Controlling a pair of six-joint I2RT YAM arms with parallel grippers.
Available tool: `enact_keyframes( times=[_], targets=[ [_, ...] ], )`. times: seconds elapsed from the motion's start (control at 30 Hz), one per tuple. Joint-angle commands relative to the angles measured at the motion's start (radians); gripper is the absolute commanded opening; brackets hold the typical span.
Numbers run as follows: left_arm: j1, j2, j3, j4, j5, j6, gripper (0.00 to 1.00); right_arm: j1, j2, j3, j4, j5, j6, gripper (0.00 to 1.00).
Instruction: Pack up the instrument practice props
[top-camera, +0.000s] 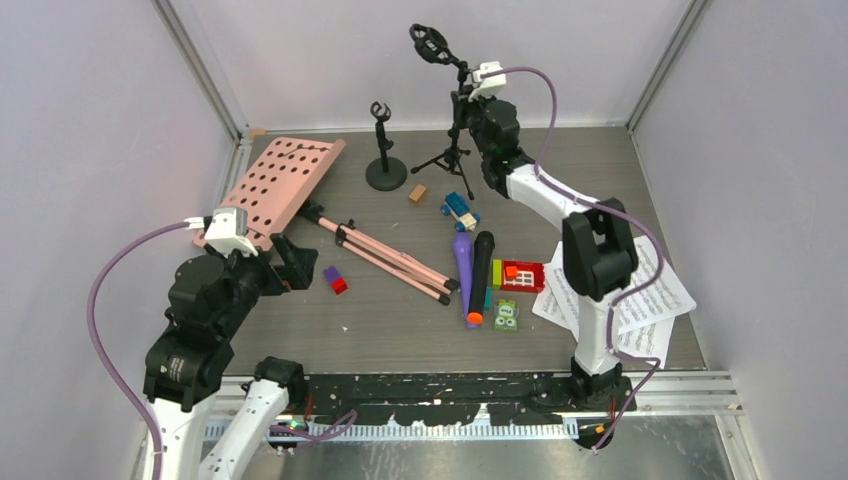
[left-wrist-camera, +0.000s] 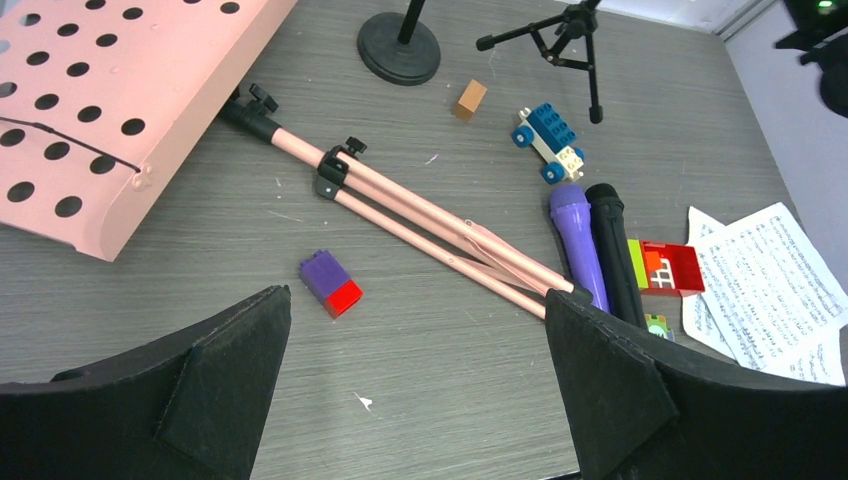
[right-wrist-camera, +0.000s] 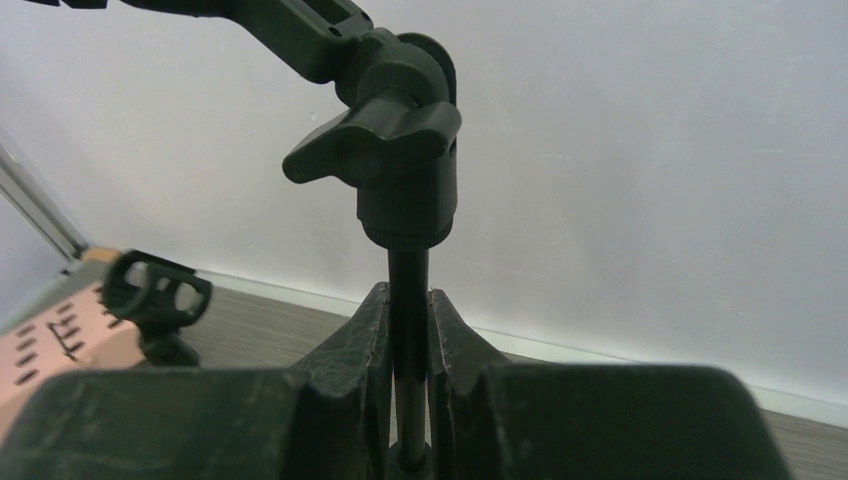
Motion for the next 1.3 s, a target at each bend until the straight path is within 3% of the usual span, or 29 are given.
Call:
enact_keyframes(
  times=[0.0,0.17,0.27,0.67,1.07,1.2,1.27],
  targets=[
    [0.002,0.011,-0.003,0.054,0.013,0.037,1.0,-0.021,0.097,0.165,0.149,-0.106,-0.062,0.01],
    [0.002,0.028,-0.013,0.052,-0.017,0.052,1.0,-0.064,0.24,0.295,0.195,-0.277,-0.045,0.01],
    [0.001,0.032,-0.031,0.06,-0.015,0.057,1.0,-0.099,0.294,0.341,0.227,-0.368,0.048,0.01],
    [0.001,0.059,-0.069,0.099,-0.005,0.056,1.0,-0.11,0.3,0.247,0.275,-0.518,-0.08,0.04],
    [0.002,0.073,-0.084,0.106,-0.01,0.057,1.0,-0.096,0.233,0.032,0.462,-0.4,-0.025,0.53],
    [0.002,0.078,-0.089,0.104,-0.01,0.043,1.0,-0.096,0.141,-0.071,0.496,-0.309,0.002,0.78],
    [0.002,0.086,-0.088,0.105,-0.01,0.037,1.0,-0.096,0.082,-0.131,0.501,-0.251,0.008,0.86]
  ],
)
